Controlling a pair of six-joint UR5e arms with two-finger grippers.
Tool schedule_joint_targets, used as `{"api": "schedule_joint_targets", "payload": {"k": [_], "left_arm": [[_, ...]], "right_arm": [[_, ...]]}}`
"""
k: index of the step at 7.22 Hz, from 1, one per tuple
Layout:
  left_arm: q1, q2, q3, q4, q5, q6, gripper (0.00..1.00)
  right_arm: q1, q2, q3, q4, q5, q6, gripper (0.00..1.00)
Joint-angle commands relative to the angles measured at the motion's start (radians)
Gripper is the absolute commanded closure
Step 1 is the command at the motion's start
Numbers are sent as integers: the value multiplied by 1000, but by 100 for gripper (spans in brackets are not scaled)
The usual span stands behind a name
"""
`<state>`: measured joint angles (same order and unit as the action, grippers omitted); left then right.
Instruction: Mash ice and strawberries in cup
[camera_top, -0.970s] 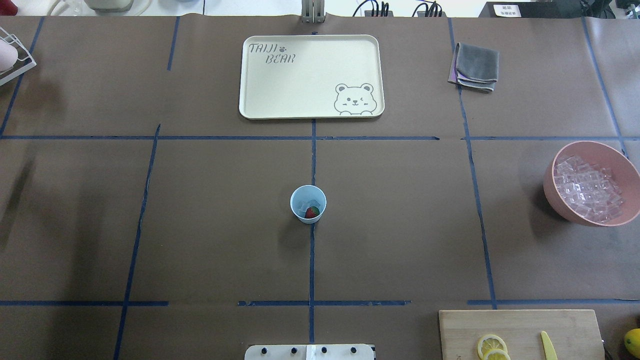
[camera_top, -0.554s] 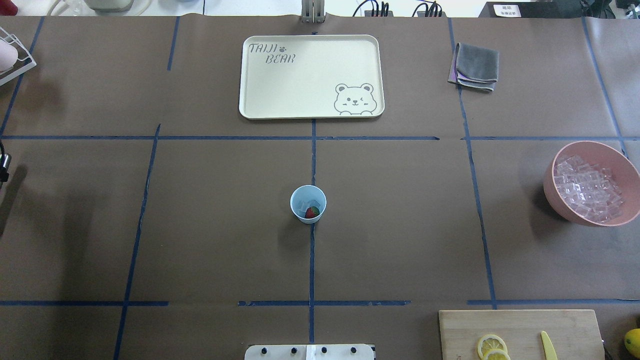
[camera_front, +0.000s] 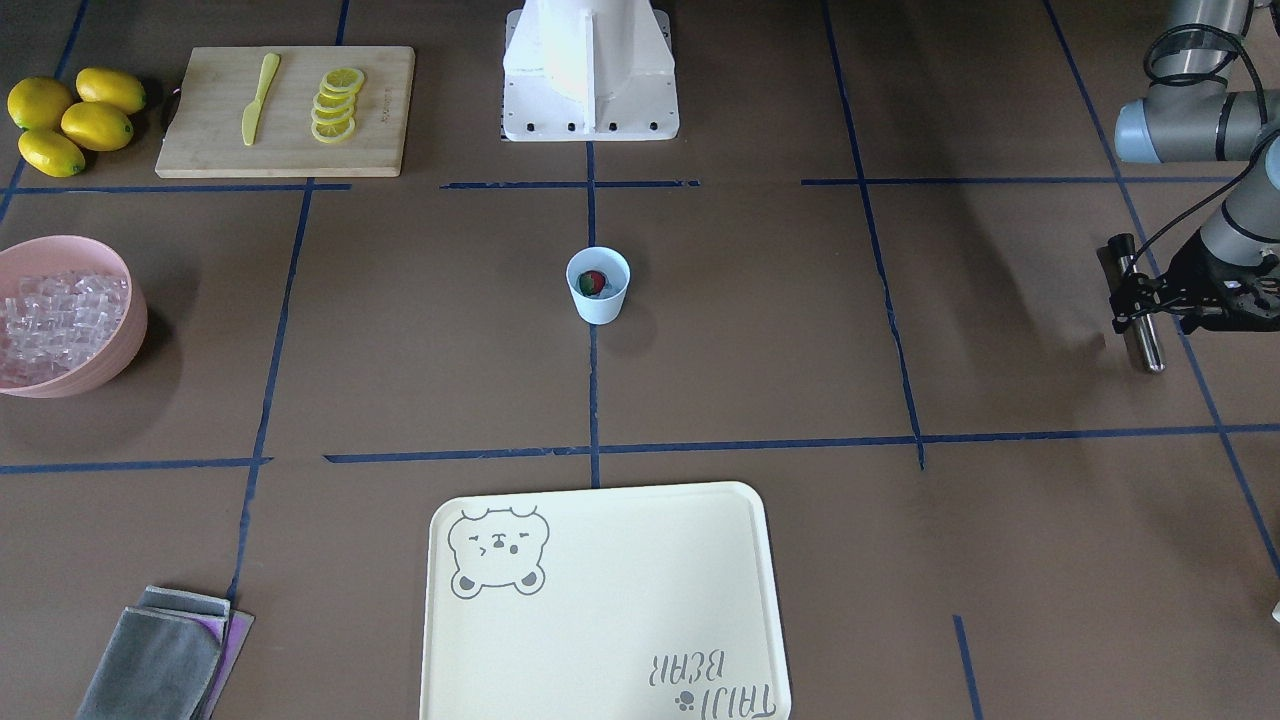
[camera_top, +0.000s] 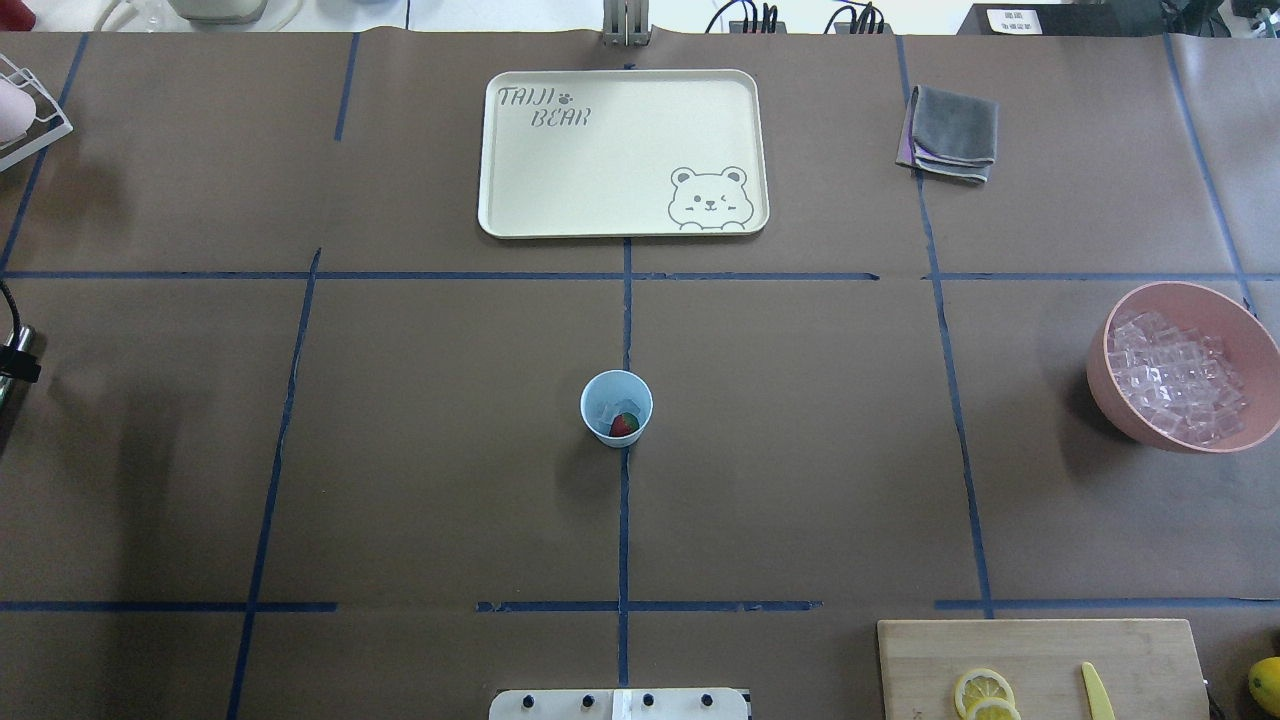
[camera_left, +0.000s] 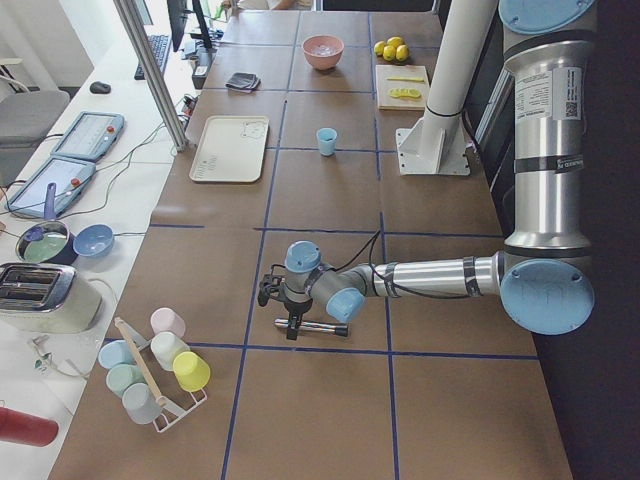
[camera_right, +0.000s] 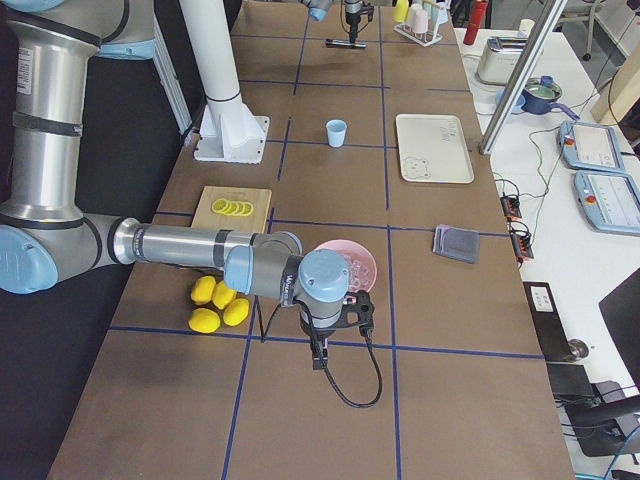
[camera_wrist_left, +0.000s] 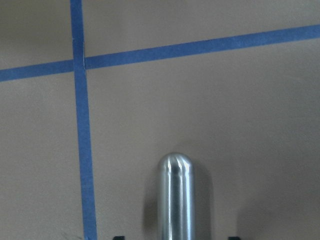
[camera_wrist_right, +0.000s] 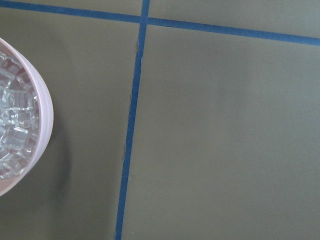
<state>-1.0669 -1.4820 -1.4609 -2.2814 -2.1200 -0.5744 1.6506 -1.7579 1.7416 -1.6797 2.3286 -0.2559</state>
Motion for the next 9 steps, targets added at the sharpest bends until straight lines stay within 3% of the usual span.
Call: {"api": "schedule_joint_targets", "payload": {"k": [1, 3, 6, 9], "left_arm": [[-112, 21, -44, 19, -208, 129, 0], [-242, 22, -68, 179, -225, 383, 0], [-492, 6, -267, 704, -219, 689, 0], [-510, 57, -283, 720, -226, 709, 0]], "right_arm": [[0, 0, 2, 0, 0, 1, 1], [0, 0, 4, 0, 0, 1, 1], [0, 0, 6, 0, 0, 0, 1], [0, 0, 7, 0, 0, 0, 1]]}}
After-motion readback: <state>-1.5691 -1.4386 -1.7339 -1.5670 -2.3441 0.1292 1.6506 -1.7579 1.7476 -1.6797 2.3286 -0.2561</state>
